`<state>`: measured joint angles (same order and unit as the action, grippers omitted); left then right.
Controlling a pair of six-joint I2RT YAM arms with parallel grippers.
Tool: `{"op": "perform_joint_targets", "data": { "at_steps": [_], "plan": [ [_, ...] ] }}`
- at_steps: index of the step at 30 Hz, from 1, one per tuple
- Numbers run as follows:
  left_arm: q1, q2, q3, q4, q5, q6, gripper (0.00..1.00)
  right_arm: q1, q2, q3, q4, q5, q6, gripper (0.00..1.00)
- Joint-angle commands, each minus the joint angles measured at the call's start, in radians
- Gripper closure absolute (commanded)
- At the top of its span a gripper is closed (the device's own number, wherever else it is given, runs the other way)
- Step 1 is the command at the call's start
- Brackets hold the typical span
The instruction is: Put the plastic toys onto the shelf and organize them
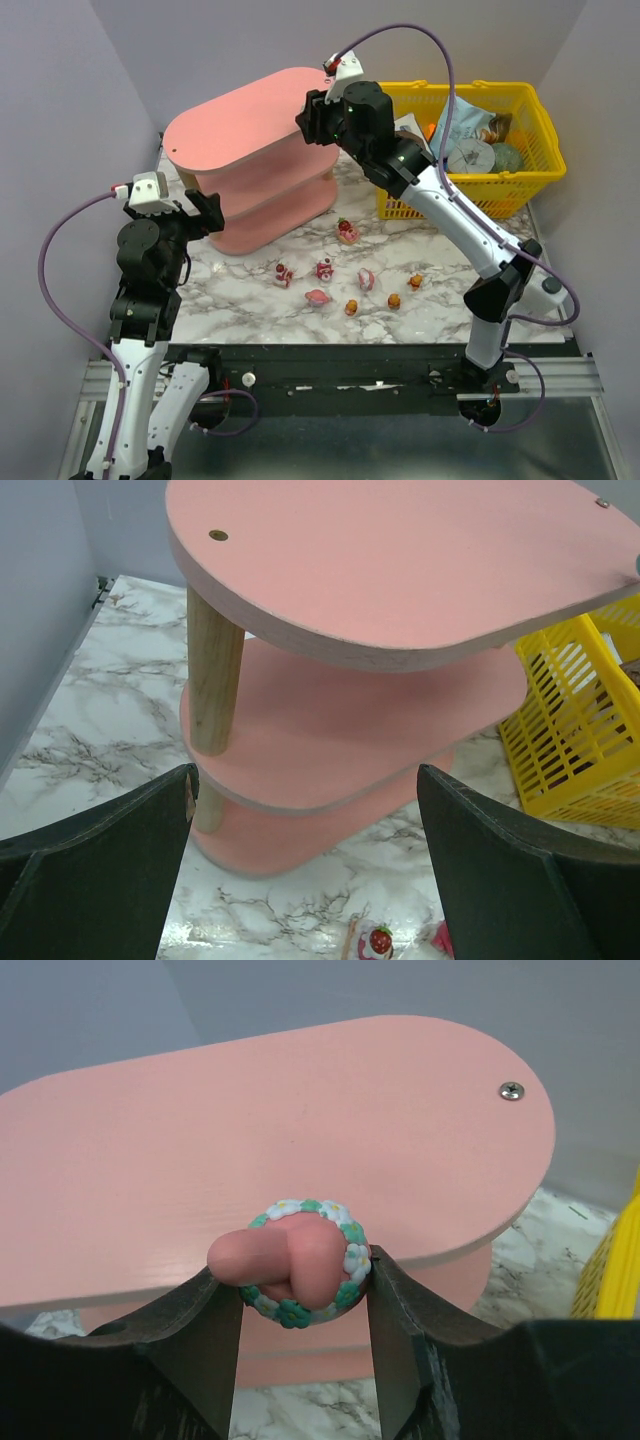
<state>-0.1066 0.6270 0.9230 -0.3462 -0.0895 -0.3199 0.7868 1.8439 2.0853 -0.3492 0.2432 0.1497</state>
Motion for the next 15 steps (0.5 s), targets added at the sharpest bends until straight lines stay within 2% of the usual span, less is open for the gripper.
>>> {"op": "perform_joint_targets", "data": {
  "at_steps": [1, 9, 15],
  "plan": [
    [0.004, 0.0, -0.012, 0.003, 0.013, -0.008, 0.01, -0.024, 0.046, 0.087, -0.025, 0.027, -0.016, 0.7],
    [0.004, 0.008, -0.012, 0.001, 0.01, -0.008, 0.01, -0.054, 0.136, 0.17, -0.031, 0.016, -0.01, 0.67],
    [0.005, 0.007, -0.012, 0.0, 0.013, -0.013, 0.01, -0.072, 0.195, 0.237, -0.109, -0.015, 0.005, 0.65]
  ]
}}
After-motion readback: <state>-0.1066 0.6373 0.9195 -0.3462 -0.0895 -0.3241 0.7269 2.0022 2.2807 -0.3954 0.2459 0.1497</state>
